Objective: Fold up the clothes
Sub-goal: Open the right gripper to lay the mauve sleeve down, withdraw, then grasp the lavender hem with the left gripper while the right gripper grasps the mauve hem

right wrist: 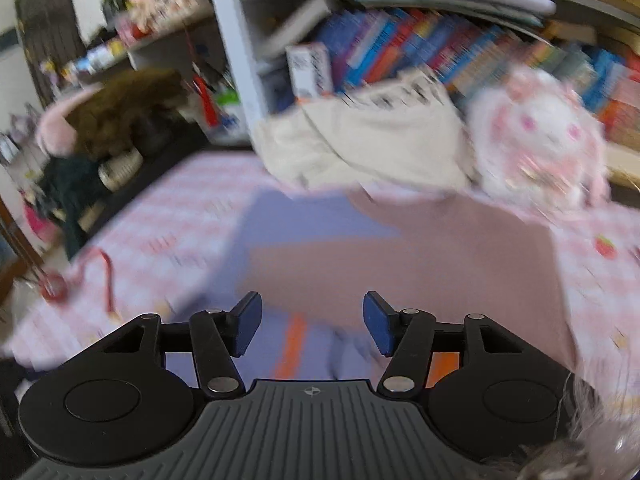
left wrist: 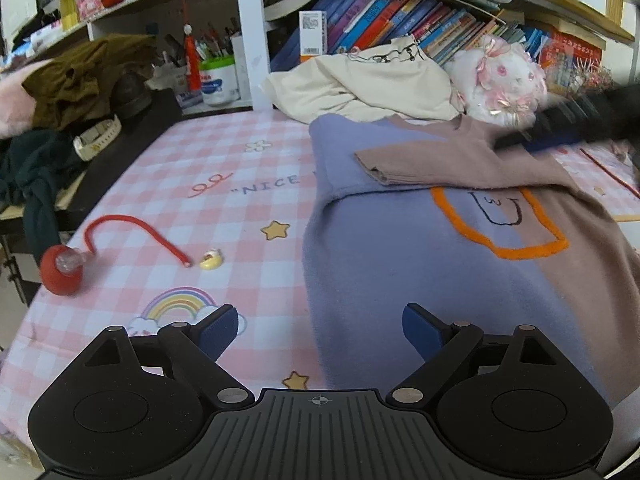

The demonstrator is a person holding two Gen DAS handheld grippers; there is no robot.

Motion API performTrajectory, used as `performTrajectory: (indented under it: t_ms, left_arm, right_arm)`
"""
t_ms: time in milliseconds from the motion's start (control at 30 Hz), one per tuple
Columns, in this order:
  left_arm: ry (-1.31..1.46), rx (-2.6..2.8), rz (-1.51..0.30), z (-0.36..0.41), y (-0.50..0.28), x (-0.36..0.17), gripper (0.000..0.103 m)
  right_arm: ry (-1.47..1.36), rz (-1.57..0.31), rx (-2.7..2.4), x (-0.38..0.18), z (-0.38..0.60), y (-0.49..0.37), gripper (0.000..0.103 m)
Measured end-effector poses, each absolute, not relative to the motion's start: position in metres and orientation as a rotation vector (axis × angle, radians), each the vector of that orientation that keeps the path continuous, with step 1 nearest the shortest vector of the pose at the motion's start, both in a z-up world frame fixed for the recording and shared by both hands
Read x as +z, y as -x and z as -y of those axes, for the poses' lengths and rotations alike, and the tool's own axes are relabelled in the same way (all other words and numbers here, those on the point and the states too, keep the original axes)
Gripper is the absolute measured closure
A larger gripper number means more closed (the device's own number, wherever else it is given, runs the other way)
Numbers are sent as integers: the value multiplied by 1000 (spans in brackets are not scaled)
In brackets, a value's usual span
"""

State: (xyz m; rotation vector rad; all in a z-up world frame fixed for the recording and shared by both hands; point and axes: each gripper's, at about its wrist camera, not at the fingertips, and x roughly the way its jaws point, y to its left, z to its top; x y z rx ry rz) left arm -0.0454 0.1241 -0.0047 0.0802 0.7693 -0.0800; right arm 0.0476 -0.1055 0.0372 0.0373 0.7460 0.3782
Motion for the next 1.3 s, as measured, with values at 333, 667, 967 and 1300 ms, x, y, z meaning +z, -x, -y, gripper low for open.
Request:
performTrajectory:
  t_ms: [333,667,967,1300]
  left_arm:
    - [-92,-80,-769,-109,42,-5,11]
    - [-42,49,-824,-91,62,-1,11]
    - [59,138,-838,-91,93,0,11]
    - [264,152,-849,-118,99,-5,56]
  right_arm:
    - [15,-836,238,1,194,42,32]
    - [-181,-916,210,-14,271,82,32]
    - [-317,-961,273,-23,307,106,35]
    - [-406,-982,347,-27,301,98,68]
